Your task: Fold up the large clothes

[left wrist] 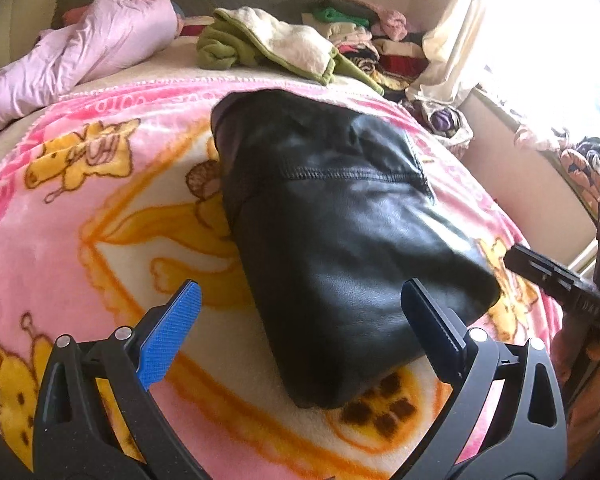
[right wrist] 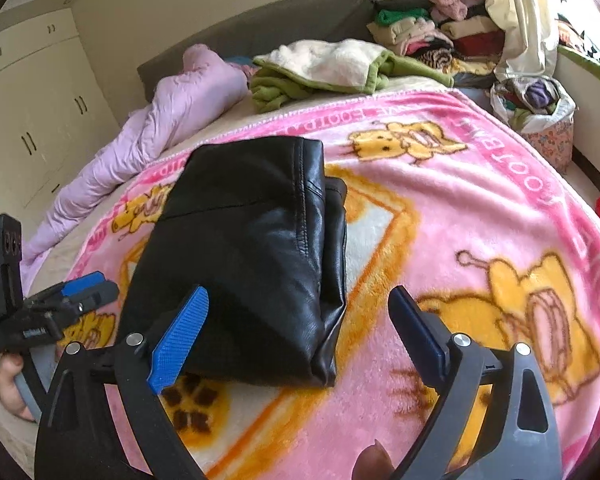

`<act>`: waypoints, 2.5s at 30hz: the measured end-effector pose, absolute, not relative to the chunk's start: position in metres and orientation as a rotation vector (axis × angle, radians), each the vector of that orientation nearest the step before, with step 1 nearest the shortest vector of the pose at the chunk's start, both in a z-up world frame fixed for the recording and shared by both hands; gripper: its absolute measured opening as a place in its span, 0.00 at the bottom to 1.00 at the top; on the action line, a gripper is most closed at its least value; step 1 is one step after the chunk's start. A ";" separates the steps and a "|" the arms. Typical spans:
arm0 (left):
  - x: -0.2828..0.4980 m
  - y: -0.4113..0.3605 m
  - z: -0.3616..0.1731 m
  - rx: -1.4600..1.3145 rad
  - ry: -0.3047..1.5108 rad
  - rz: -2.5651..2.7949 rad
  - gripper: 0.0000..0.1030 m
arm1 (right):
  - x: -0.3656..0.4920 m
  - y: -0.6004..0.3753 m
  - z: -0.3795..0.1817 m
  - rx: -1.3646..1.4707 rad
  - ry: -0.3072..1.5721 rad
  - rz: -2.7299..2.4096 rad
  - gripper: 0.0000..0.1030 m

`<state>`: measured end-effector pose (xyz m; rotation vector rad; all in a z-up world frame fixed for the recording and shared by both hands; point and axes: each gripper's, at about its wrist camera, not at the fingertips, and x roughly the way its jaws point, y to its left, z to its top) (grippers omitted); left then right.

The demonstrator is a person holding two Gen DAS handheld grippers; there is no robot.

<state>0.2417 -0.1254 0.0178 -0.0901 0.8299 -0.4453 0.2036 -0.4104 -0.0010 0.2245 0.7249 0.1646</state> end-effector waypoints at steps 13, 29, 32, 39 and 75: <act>0.193 -0.114 0.040 -0.067 0.753 -0.457 0.91 | 0.136 -0.370 0.033 0.113 0.553 0.193 0.95; 0.131 -0.082 0.017 -0.082 0.695 -0.430 0.91 | 0.053 -0.332 0.002 0.090 0.471 0.109 0.96; 0.124 -0.081 0.012 -0.085 0.691 -0.433 0.91 | 0.049 -0.325 -0.007 0.101 0.487 0.100 0.96; 0.120 -0.082 0.003 -0.068 0.700 -0.411 0.91 | 0.046 -0.315 -0.015 0.086 0.510 0.094 0.96; 0.119 -0.083 0.003 -0.038 0.695 -0.378 0.91 | 0.048 -0.317 -0.020 0.099 0.538 0.096 0.96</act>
